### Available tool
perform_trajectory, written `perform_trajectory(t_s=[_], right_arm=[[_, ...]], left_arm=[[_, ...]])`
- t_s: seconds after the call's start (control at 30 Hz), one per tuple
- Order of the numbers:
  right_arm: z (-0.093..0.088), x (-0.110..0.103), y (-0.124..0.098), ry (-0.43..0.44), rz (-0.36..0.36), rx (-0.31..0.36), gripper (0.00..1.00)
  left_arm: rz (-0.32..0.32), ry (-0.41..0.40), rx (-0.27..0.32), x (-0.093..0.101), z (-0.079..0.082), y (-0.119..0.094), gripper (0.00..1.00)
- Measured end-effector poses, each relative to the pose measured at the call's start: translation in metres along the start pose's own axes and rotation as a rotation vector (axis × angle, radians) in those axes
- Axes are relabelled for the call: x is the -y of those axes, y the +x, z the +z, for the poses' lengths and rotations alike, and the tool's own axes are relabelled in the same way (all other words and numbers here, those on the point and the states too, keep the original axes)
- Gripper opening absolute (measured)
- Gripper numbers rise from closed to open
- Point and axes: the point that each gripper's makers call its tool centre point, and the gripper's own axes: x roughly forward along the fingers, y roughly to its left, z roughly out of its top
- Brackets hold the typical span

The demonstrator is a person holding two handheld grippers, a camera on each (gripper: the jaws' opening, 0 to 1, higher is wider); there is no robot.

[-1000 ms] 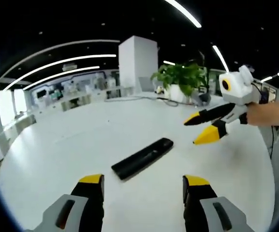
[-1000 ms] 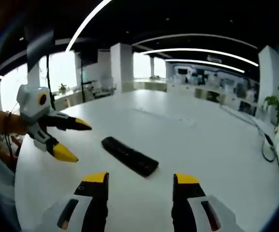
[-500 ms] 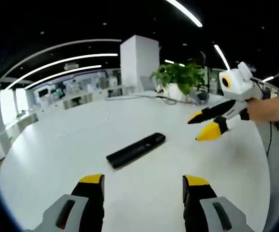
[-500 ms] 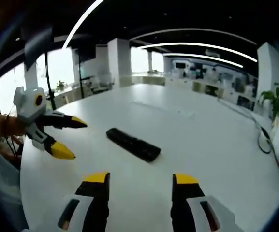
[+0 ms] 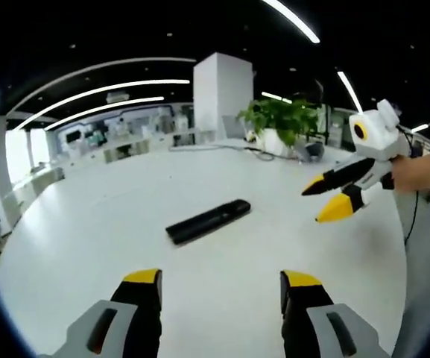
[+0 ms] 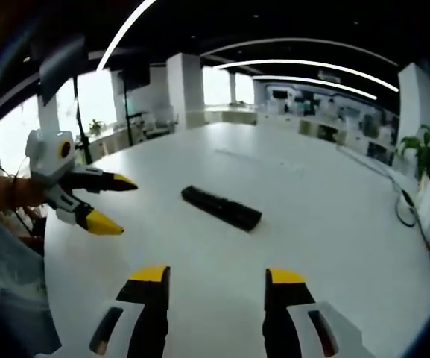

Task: Press the specified remote control buttons in sequence, fully releasing each button before pressing the next.

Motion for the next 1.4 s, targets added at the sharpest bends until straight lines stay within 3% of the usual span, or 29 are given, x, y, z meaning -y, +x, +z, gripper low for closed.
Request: perform_trajectory(t_s=[0.37, 0.63, 1.03, 1.4], right_arm=[[0.0, -0.01, -0.027, 0.018, -0.001, 0.012, 0.48], [0.001, -0.025, -0.041, 0.002, 0.014, 0.016, 0.48], [0.007, -0.039, -0.058, -0.015, 0.032, 0.043, 0.48], [0.009, -0.037, -0.066, -0.001, 0.02, 0.063, 0.48]], left_arm=[[0.046, -0.054, -0.004, 0.001, 0.0, -0.014, 0.66], [0.052, -0.025, -0.045, 0.008, -0.008, -0.026, 0.68], [0.071, -0.052, -0.042, 0.022, 0.007, -0.053, 0.7], [0.078, -0.045, -0.053, 0.042, 0.014, -0.074, 0.73]])
